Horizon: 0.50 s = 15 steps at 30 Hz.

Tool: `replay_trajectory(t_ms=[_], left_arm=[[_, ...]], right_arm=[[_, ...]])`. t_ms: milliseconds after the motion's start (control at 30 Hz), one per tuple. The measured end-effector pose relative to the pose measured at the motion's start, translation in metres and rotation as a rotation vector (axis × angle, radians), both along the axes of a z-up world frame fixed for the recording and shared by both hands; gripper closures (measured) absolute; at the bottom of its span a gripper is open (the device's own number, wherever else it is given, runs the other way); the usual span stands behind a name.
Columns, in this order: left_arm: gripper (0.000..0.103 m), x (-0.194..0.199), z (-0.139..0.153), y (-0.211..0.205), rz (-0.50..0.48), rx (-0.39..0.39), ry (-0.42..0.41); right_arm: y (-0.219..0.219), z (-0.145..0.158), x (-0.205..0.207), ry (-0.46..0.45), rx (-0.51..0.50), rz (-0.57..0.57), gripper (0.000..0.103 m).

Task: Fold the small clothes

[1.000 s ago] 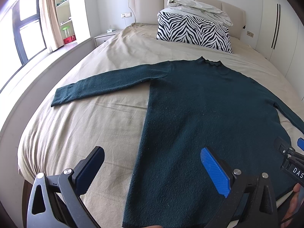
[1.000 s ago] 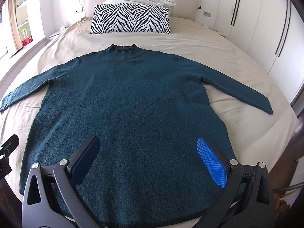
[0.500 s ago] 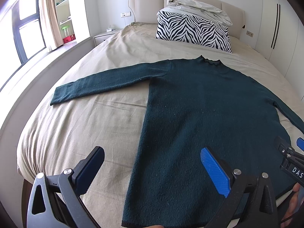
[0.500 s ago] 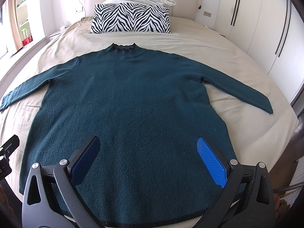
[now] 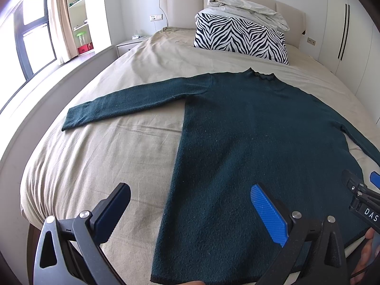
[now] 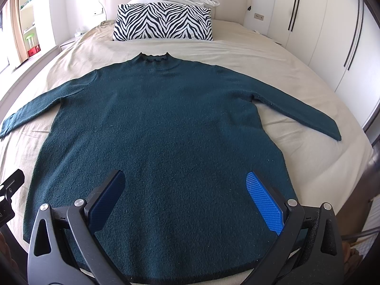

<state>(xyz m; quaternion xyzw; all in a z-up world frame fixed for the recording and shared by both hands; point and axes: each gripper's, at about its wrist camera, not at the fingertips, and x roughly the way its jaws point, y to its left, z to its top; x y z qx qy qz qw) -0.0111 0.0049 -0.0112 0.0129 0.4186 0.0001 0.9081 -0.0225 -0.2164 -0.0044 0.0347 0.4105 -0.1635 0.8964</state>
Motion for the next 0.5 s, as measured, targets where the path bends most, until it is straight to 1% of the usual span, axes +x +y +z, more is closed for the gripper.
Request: replay_trajectory(t_ms=[500], left_arm=[[0.0, -0.0034, -0.0054, -0.0042, -0.005, -0.003, 0.009]], right_arm=[[-0.0009, -0.0042, -0.0006, 0.004, 0.001, 0.003, 0.0]])
